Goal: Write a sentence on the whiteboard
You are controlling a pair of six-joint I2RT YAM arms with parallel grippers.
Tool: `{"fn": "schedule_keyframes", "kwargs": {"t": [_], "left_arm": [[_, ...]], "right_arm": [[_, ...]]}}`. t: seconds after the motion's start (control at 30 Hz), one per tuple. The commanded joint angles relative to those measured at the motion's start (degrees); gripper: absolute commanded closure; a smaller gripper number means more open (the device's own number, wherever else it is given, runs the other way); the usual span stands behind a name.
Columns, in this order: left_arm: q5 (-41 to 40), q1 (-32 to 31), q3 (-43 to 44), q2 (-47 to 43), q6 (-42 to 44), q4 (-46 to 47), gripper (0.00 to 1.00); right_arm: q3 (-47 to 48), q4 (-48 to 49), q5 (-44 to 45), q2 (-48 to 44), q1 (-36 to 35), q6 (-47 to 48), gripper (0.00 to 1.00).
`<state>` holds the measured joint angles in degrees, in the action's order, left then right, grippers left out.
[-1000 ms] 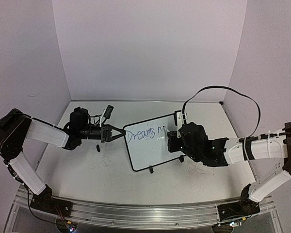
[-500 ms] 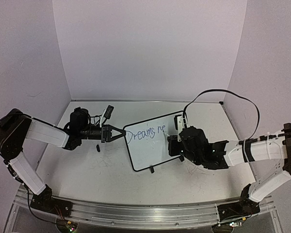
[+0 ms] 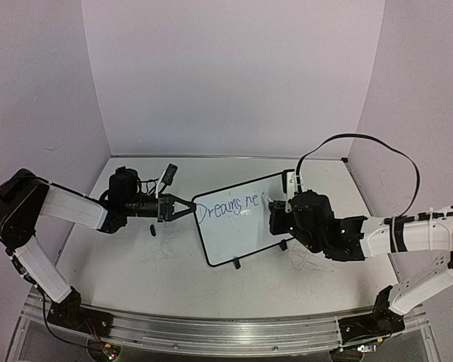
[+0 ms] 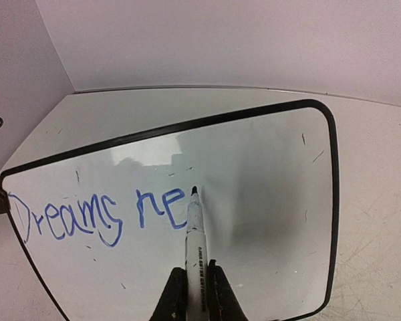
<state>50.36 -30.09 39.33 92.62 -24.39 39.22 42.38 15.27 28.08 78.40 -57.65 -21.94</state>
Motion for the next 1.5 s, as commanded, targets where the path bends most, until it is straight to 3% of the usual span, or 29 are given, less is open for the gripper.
{"fn": "schedule_keyframes", "kwargs": {"t": [0.0, 1.47], "left_arm": [[1.9, 0.02, 1.79, -1.15, -0.37, -0.78, 1.0], [3.55, 0.02, 2.19, -0.92, -0.84, -0.96, 1.0]], "right_arm": [[1.17, 1.51, -2.14, 0.7, 0.79, 2.06, 1.0], [4.67, 3.01, -2.67, 5.65, 2.86, 3.36, 1.0]]}}
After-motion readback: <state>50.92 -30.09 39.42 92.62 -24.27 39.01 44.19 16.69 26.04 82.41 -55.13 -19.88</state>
